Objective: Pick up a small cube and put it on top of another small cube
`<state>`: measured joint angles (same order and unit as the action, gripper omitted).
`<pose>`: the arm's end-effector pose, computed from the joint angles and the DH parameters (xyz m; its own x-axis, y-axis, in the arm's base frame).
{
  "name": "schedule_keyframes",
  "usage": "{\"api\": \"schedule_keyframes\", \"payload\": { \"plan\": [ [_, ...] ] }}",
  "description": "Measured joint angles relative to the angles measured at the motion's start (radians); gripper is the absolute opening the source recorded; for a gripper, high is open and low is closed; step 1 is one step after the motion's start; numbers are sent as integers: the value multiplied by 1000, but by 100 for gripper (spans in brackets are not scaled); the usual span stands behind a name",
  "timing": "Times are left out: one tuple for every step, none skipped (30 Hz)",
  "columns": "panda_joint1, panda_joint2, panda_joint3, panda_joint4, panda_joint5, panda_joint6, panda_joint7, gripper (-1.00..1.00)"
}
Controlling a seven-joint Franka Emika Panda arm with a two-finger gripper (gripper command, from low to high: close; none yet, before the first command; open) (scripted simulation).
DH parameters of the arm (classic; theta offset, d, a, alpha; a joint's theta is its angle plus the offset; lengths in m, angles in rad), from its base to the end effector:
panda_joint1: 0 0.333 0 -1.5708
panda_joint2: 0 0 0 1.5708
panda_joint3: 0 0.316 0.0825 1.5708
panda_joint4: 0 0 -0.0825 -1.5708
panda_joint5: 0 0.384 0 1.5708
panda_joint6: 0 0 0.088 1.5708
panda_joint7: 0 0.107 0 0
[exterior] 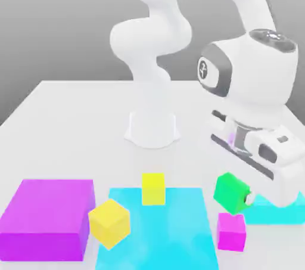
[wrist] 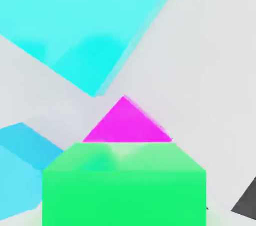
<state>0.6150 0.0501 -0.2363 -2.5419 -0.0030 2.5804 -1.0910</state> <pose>0.4240 0.1679 0.2527 0.0981 0.9950 -0.0165 0.9952 -0.0982 -0.0030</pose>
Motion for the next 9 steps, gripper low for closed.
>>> {"api": "schedule_keyframes", "payload": {
  "plan": [
    [-5,12,2,-6,18,22,-26,-100],
    [-6,36,4,-9,35,49,-45,-100],
    [-10,65,10,-9,53,80,-61,-100],
    [-15,97,19,-9,72,112,-76,-100],
    [-22,131,30,-9,92,144,-92,-100],
    [-30,160,41,-8,109,172,-105,100],
    [-30,160,41,-8,109,172,-105,100],
    [-30,160,41,-8,109,172,-105,100],
    [-30,160,41,-8,109,172,-105,100]
  ]
}}
